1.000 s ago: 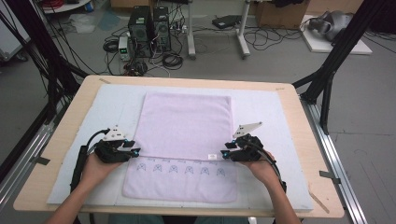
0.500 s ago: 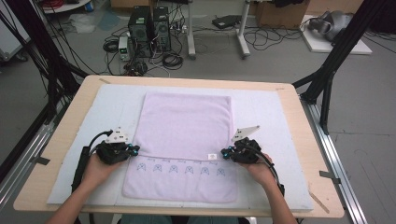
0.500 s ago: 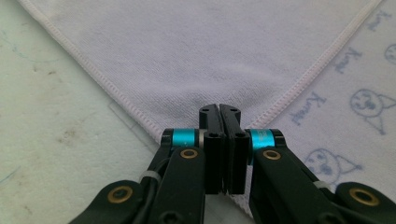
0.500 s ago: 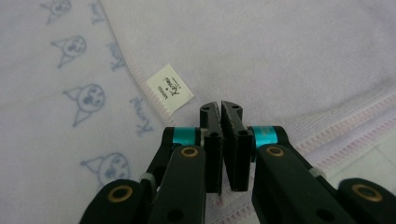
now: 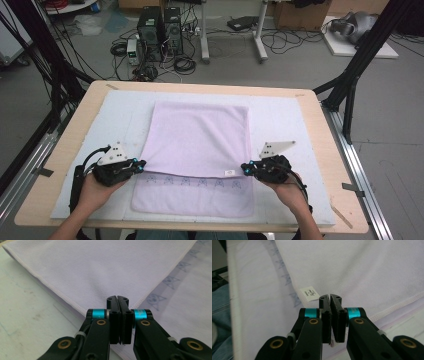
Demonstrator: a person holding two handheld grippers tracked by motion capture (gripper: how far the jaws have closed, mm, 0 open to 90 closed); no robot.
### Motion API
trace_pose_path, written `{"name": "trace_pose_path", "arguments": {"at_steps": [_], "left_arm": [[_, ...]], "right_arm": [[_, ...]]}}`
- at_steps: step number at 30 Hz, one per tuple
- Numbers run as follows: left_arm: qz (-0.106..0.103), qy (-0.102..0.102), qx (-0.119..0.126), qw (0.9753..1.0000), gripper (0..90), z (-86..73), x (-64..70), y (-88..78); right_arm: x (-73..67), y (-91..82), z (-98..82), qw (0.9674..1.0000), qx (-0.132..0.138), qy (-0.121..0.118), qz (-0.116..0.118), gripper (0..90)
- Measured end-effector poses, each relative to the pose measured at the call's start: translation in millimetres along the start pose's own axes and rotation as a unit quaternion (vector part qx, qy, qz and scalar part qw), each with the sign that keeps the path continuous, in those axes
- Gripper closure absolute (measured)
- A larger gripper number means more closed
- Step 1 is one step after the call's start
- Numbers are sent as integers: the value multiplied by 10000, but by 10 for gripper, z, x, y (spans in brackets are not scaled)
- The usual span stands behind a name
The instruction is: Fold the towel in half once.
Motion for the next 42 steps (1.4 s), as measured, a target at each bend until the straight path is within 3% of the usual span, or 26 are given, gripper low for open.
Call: {"name": "trace_pose_path", "arguments": {"at_steps": [5,6,7,11,17,22,25,28,32,42], "left_arm": [[-88,71,-16,9999,876,-172,183,-134],[-75,111,-47,9999,853,-194,211,-152],[-63,82,-55,9999,769,-199,216,-157],[-13,11,-52,10000,671,-175,174,-144],[-165,49,-232,9996,667,-194,126,52],[-285,31,-464,9985,691,-294,120,176],[-318,-125,-365,9987,766,-316,115,190],[-302,-109,-339,9989,860,-320,120,189],[-254,-75,-296,9992,873,-311,134,162],[-281,-116,-36,9995,874,-235,193,-50]], "right_arm": [[-206,-76,-170,9997,-79,56,240,868],[-241,-78,-192,9994,-72,48,328,844],[-266,-85,-206,9994,-58,30,340,789],[-224,-79,-198,9997,6,67,251,699],[-164,171,-212,9991,-227,-118,328,649],[-166,294,-286,9984,-428,-158,322,680],[-179,293,-296,9987,-403,-208,242,757],[-203,299,-286,9984,-426,-298,228,832],[-215,290,-266,9981,-468,-321,224,862],[-215,102,-158,9993,-103,-266,258,866]]}}
Point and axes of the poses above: each handheld gripper's, and its own axes: y roughly forward along the jaws, z roughly out of its top, x roughly to its right, the point moved 2 cm from there along y, roughly forward along the jaws, and after that the axes turned 7 degrees about -y, right-handed, at the moved point
